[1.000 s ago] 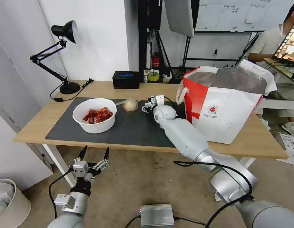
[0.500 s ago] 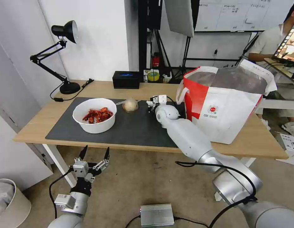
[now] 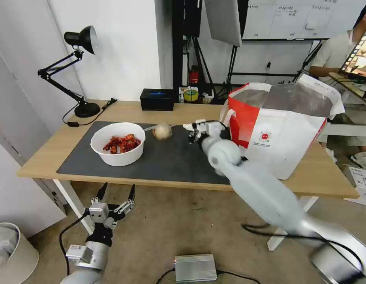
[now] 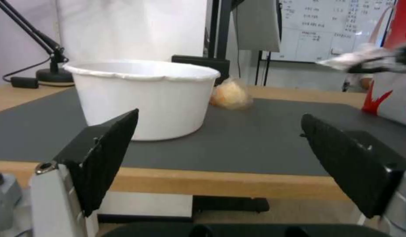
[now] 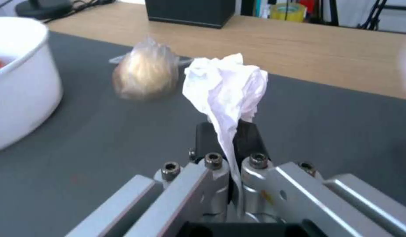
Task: Pick up the trash from the table and place it into the takeout bag.
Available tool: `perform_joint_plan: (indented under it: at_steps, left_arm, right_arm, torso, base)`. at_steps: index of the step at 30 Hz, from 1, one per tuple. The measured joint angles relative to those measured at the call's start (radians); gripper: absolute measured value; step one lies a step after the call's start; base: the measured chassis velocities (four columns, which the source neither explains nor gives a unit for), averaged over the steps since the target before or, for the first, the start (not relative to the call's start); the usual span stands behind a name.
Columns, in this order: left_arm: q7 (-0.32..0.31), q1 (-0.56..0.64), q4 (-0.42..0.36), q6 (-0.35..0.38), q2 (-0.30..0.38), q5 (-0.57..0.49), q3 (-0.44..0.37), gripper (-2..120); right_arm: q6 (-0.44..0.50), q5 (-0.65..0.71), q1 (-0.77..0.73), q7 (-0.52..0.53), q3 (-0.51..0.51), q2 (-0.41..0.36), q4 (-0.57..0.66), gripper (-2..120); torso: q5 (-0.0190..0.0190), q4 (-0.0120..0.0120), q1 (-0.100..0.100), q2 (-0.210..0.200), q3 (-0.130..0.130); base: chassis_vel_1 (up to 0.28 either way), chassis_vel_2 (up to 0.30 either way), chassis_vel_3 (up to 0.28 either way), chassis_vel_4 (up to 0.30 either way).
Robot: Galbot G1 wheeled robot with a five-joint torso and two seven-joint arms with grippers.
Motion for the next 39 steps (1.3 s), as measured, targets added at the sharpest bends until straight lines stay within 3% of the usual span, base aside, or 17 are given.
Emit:
perform_joint_plan:
  at_steps: [2,3,6,7,10,17,23,29,39]
  left_arm:
    - [-0.001,0.0,-0.008,0.002,0.0,0.0,0.004,100]
    - [-0.001,0.0,-0.008,0.002,0.0,0.0,0.004,100]
    - [-0.002,0.0,-0.009,0.006,0.001,0.0,0.011,100]
    - [-0.002,0.0,-0.009,0.006,0.001,0.0,0.011,100]
    - [-0.002,-0.004,-0.008,0.007,-0.001,0.002,0.021,100]
    - [-0.003,-0.003,-0.018,0.008,-0.006,0.012,0.035,100]
    - [-0.003,0.003,-0.035,0.009,-0.009,0.021,0.041,100]
    - [-0.001,0.013,-0.058,0.017,-0.012,0.028,0.043,100]
    - [-0.001,0.009,-0.052,0.017,-0.011,0.026,0.046,100]
  right_arm:
    - [-0.002,-0.001,-0.104,-0.002,0.065,-0.088,0.129,0]
    - [-0.002,-0.001,-0.104,-0.002,0.065,-0.088,0.129,0]
    - [-0.003,-0.002,-0.24,-0.018,0.177,-0.182,0.272,0]
    - [-0.003,-0.002,-0.24,-0.018,0.177,-0.182,0.272,0]
    - [0.006,-0.004,-0.361,-0.035,0.314,-0.255,0.415,0]
    - [0.049,-0.013,-0.427,-0.027,0.435,-0.325,0.531,0]
    - [0.095,-0.03,-0.358,-0.018,0.472,-0.349,0.513,0]
    - [0.119,0.013,-0.199,-0.003,0.478,-0.383,0.401,0]
    - [0.055,0.143,0.016,0.042,0.43,-0.402,0.202,0]
  torso:
    - [0.0002,-0.0002,0.0,0.0,0.0]
    - [0.0002,-0.0002,0.0,0.0,0.0]
    - [0.0001,-0.0004,0.0,0.0,0.0]
    - [0.0001,-0.0004,0.0,0.0,0.0]
    - [-0.0001,-0.0002,0.0,0.0,0.0]
    - [-0.0002,-0.0002,0.0,0.0,0.0]
    - [-0.0003,0.0,0.0,0.0,0.0]
    - [-0.0003,0.0,0.0,0.0,0.0]
    - [-0.0003,0.0001,0.0,0.0,0.0]
  base:
    - [0.0,0.0,0.0,0.0]
    - [0.0,0.0,0.0,0.0]
    - [0.0,0.0,0.0,0.0]
    - [0.0,0.0,0.0,0.0]
    - [0.0,0.0,0.0,0.0]
    - [0.0,0.0,0.0,0.0]
    - [0.0,0.0,0.0,0.0]
    - [0.0,0.0,0.0,0.0]
    - [0.0,0.0,0.0,0.0]
